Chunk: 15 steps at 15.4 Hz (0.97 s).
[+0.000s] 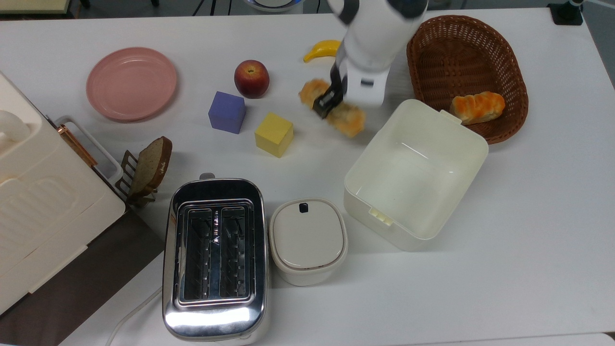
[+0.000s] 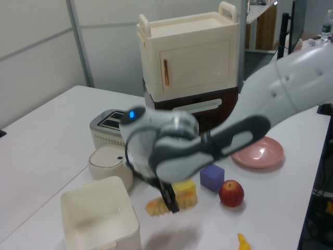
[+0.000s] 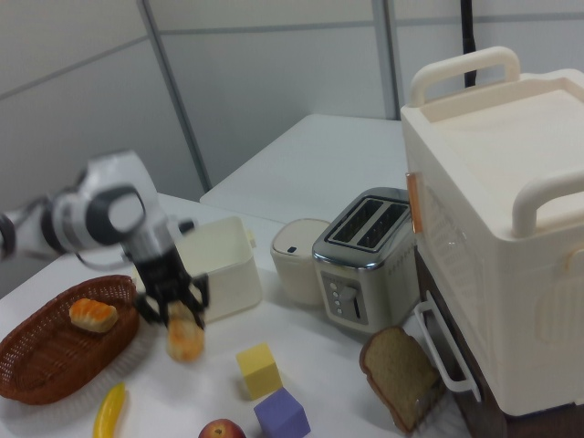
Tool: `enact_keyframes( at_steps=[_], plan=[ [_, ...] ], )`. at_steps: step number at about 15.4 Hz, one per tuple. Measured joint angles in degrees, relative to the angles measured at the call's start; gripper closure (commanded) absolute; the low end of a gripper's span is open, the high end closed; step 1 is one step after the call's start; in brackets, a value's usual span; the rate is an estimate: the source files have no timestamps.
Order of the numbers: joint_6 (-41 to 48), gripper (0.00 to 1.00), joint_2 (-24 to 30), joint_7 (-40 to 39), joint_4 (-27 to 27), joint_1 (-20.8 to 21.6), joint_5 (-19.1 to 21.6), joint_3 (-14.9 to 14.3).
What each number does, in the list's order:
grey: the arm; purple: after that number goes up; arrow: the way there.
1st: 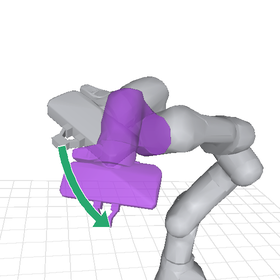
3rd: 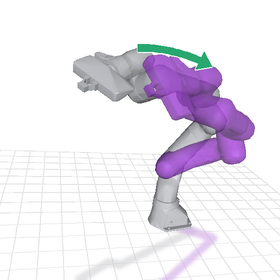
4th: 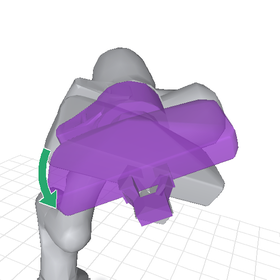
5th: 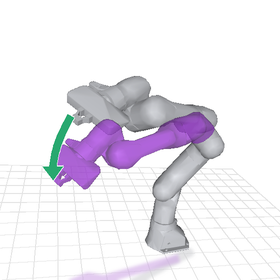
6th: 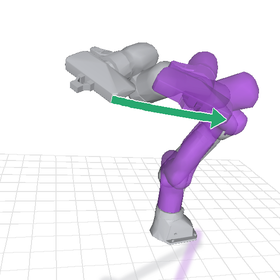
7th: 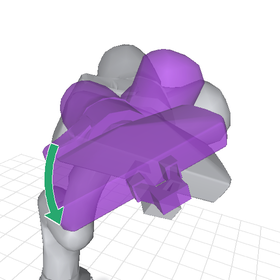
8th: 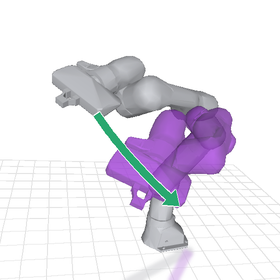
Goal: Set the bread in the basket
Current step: 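Carry the bread roll over the wicker basket and release it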
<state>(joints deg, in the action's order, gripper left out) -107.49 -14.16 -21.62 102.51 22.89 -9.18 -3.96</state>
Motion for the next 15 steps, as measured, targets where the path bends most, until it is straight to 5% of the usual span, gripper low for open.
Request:
enact_keyframes(
  at_steps=[4,9,11,15],
  plan=[
    [9.55,0.39,2.7,1.7,-8.36,0.75,4.93,1.54],
    [9.35,0.31,1.13,23.68,-9.53,9.27,6.25,6.76],
    [7.06,0.0,-0.01,32.27,-10.12,14.28,7.7,6.99],
    [1.65,0.0,-4.31,46.12,-10.34,19.24,7.98,6.99]
  ],
)
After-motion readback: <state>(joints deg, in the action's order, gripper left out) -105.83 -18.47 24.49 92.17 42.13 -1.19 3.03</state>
